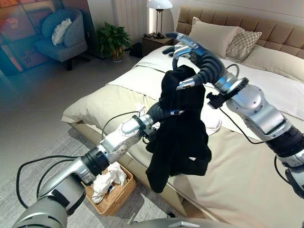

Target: Pick up clothes into the bucket

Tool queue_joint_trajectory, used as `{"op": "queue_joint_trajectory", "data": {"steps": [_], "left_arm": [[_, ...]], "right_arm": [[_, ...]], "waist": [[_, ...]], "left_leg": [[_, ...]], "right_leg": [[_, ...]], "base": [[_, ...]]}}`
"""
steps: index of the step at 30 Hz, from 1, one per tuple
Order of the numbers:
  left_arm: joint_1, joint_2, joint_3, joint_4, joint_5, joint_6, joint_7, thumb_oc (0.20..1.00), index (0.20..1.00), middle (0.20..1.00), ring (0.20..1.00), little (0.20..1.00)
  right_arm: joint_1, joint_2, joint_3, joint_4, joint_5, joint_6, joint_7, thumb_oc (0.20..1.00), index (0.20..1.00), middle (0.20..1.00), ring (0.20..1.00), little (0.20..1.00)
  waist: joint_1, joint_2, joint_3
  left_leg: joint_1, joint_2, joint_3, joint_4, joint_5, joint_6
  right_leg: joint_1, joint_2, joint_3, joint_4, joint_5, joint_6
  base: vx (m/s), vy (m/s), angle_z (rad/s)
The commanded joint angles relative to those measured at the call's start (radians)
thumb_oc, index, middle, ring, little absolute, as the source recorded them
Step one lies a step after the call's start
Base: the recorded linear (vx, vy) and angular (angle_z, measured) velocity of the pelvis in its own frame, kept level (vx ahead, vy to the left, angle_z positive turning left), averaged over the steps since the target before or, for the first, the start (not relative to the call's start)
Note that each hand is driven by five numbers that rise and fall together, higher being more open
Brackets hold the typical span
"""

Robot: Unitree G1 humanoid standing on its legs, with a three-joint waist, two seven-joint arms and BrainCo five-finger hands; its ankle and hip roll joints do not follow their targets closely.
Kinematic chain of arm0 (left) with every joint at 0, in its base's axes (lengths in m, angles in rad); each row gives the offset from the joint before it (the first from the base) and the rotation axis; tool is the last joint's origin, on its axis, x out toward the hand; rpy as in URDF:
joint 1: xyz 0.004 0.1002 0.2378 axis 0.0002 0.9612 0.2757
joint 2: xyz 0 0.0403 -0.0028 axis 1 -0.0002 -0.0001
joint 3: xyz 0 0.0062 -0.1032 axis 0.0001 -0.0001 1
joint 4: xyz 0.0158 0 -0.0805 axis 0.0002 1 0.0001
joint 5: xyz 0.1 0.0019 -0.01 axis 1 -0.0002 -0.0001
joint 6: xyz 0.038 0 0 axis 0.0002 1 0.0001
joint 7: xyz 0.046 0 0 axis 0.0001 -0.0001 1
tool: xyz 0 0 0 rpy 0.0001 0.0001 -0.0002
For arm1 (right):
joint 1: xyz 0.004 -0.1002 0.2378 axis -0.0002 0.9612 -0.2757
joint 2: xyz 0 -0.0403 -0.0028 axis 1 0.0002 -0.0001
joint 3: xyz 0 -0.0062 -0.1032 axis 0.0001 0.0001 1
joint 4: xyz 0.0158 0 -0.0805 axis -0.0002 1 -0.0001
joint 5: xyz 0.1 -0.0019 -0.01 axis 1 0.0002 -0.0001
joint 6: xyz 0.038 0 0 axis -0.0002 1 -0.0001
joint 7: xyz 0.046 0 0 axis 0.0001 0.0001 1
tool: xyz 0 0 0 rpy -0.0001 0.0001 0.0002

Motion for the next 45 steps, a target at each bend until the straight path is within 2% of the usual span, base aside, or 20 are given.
{"op": "queue_joint_trajectory", "data": {"steps": [1, 3, 5, 7, 9, 12, 14, 17, 18, 19, 21, 25, 28, 33, 39, 45], "left_arm": [[0.014, 0.114, 0.17, -0.043, 0.142, -0.099, 0.043, 0.2, 0.2, 0.2, 0.2, 0.2], [0.115, 0.149, 0.29, -0.05, 0.172, -0.114, 0.059, 0.2, 0.2, 0.2, 0.2, 0.2], [0.19, 0.16, 0.362, -0.053, 0.189, -0.115, 0.061, 0.2, 0.2, 0.2, 0.2, 0.2], [0.318, 0.189, 0.497, -0.053, 0.245, -0.12, 0.08, 0.2, 0.2, 0.2, 0.2, 0.2], [0.398, 0.206, 0.619, -0.042, 0.3, -0.135, 0.102, 0.2, 0.2, 0.2, 0.2, 0.2], [0.489, 0.231, 0.757, -0.02, 0.358, -0.156, 0.131, 0.2, 0.2, 0.2, 0.2, 0.2], [0.534, 0.256, 0.877, -0.012, 0.384, -0.168, 0.165, 0.2, 0.2, 0.2, 0.2, 0.2], [0.567, 0.266, 0.975, -0.003, 0.39, -0.196, 0.204, 0.2, 0.2, 0.2, 0.2, 0.2], [0.572, 0.271, 1.003, 0.011, 0.396, -0.207, 0.227, 0.2, 0.2, 0.2, 0.2, 0.2], [0.566, 0.27, 1.006, 0.021, 0.397, -0.211, 0.235, 0.2, 0.2, 0.2, 0.2, 0.2], [0.534, 0.258, 1.025, 0.043, 0.473, -0.238, 0.318, 0.2, 0.2, 0.2, 0.2, 0.2], [0.471, 0.24, 1.005, 0.124, 0.528, -0.247, 0.41, 0.2, 0.2, 0.2, 0.2, 0.2], [0.41, 0.242, 0.966, 0.192, 0.546, -0.245, 0.45, 0.2, 0.2, 0.2, 0.2, 0.2], [0.294, 0.271, 0.882, 0.283, 0.539, -0.251, 0.499, 0.2, 0.2, 0.2, 0.2, 0.2], [0.192, 0.339, 0.818, 0.416, 0.545, -0.242, 0.551, 0.2, 0.2, 0.2, 0.2, 0.2], [0.113, 0.393, 0.765, 0.47, 0.559, -0.231, 0.599, 0.2, 0.2, 0.2, 0.2, 0.2]], "right_arm": [[0.103, 0.013, -0.171, -0.007, 0.003, -0.057, -0.034, 1.0, 1.0, 1.0, 1.0, 1.0], [0.244, 0.078, -0.269, 0.032, 0.027, -0.055, -0.041, 1.0, 1.0, 1.0, 1.0, 1.0], [0.321, 0.137, -0.313, 0.049, 0.024, -0.052, -0.034, 1.0, 1.0, 1.0, 1.0, 1.0], [0.479, 0.245, -0.372, 0.094, 0.054, -0.042, -0.026, 1.0, 1.0, 1.0, 1.0, 1.0], [0.58, 0.307, -0.413, 0.154, 0.025, -0.035, -0.015, 1.0, 1.0, 1.0, 1.0, 1.0], [0.696, 0.38, -0.434, 0.281, -0.009, -0.027, 0.0, 1.0, 1.0, 1.0, 1.0, 1.0], [0.779, 0.415, -0.441, 0.383, -0.115, -0.019, -0.012, 1.0, 1.0, 1.0, 1.0, 1.0], [0.845, 0.456, -0.413, 0.549, -0.202, -0.01, -0.011, 1.0, 1.0, 1.0, 1.0, 1.0], [0.866, 0.467, -0.385, 0.666, -0.251, -0.004, -0.013, 1.0, 1.0, 1.0, 1.0, 1.0], [0.861, 0.467, -0.375, 0.695, -0.278, 0.004, -0.022, 1.0, 1.0, 1.0, 1.0, 1.0], [0.859, 0.482, -0.318, 0.865, -0.371, 0.018, -0.043, 1.0, 1.0, 1.0, 1.0, 1.0], [0.843, 0.481, -0.255, 1.023, -0.473, 0.041, -0.073, 1.0, 1.0, 1.0, 1.0, 1.0], [0.834, 0.483, -0.243, 1.053, -0.473, 0.045, -0.082, 1.0, 1.0, 1.0, 1.0, 1.0], [0.785, 0.469, -0.23, 1.075, -0.45, 0.028, -0.111, 1.0, 1.0, 1.0, 1.0, 1.0], [0.724, 0.445, -0.189, 1.064, -0.443, 0.01, -0.135, 1.0, 1.0, 1.0, 1.0, 1.0], [0.709, 0.449, -0.174, 1.041, -0.415, -0.011, -0.165, 1.0, 1.0, 1.0, 1.0, 1.0]], "waist": [[0.024, -0.033, -0.032], [0.032, -0.029, -0.023], [0.037, -0.031, -0.023], [0.039, -0.03, -0.018], [0.043, -0.029, -0.008], [0.042, -0.029, -0.001], [0.043, -0.028, 0.007], [0.044, -0.033, 0.02], [0.047, -0.034, 0.03], [0.045, -0.037, 0.034], [0.049, -0.041, 0.05], [0.046, -0.047, 0.079], [0.038, -0.047, 0.12], [0.026, -0.054, 0.214], [0.01, -0.067, 0.288], [0.001, -0.087, 0.342]], "left_leg": [[0.013, 0.015, -0.002, 0.029, -0.092, -0.013], [0.021, 0.016, 0.0, 0.031, -0.1, -0.011], [0.013, 0.016, 0.0, 0.034, -0.098, -0.01], [0.013, 0.017, 0.002, 0.038, -0.102, -0.008], [0.01, 0.018, 0.002, 0.042, -0.104, -0.006], [0.004, 0.018, 0.004, 0.049, -0.106, -0.006], [0.001, 0.019, 0.004, 0.051, -0.108, -0.006], [-0.015, 0.019, 0.0, 0.059, -0.109, -0.007], [-0.017, 0.02, 0.0, 0.063, -0.114, -0.008], [-0.029, 0.018, -0.003, 0.066, -0.109, -0.007], [-0.04, 0.018, -0.007, 0.072, -0.112, -0.009], [-0.08, 0.009, -0.017, 0.078, -0.101, -0.01], [-0.134, -0.003, -0.023, 0.117, -0.103, -0.007], [-0.288, -0.026, -0.032, 0.289, -0.141, 0.007], [-0.455, -0.019, -0.025, 0.484, -0.208, 0.028], [-0.624, -0.014, -0.042, 0.619, -0.24, 0.036]], "right_leg": [[0.005, -0.101, -0.01, 0.05, -0.027, 0.115], [0.011, -0.099, -0.011, 0.049, -0.031, 0.115], [0.006, -0.1, -0.014, 0.05, -0.03, 0.114], [0.005, -0.098, -0.013, 0.053, -0.034, 0.112], [0.002, -0.098, -0.012, 0.056, -0.036, 0.112], [-0.004, -0.096, -0.013, 0.063, -0.04, 0.111], [-0.007, -0.096, -0.015, 0.064, -0.042, 0.111], [-0.018, -0.096, -0.019, 0.068, -0.041, 0.112], [-0.019, -0.095, -0.021, 0.071, -0.044, 0.113], [-0.029, -0.098, -0.021, 0.073, -0.041, 0.112], [-0.036, -0.098, -0.024, 0.078, -0.044, 0.113], [-0.07, -0.109, -0.031, 0.086, -0.038, 0.115], [-0.112, -0.118, -0.026, 0.112, -0.036, 0.114], [-0.238, -0.144, -0.002, 0.224, -0.047, 0.102], [-0.402, -0.16, 0.048, 0.385, -0.087, 0.088], [-0.553, -0.159, 0.058, 0.485, -0.117, 0.076]], "base": [[0.0, 0.0, 0.0], [0.0, 0.0, 0.0], [0.0, 0.0, 0.0], [0.02, 0.004, -0.03], [0.01, 0.012, -0.03], [0.01, 0.023, -0.05], [0.0, 0.012, 0.02], [0.0, 0.0, 0.0], [-0.03, 0.013, 0.05], [-0.04, 0.017, 0.04], [-0.05, 0.015, 0.02], [-0.06, 0.028, 0.04], [-0.12, 0.042, 0.04], [-0.15, 0.067, 0.06], [-0.09, 0.06, -0.03], [-0.07, 0.004, -0.04]]}}
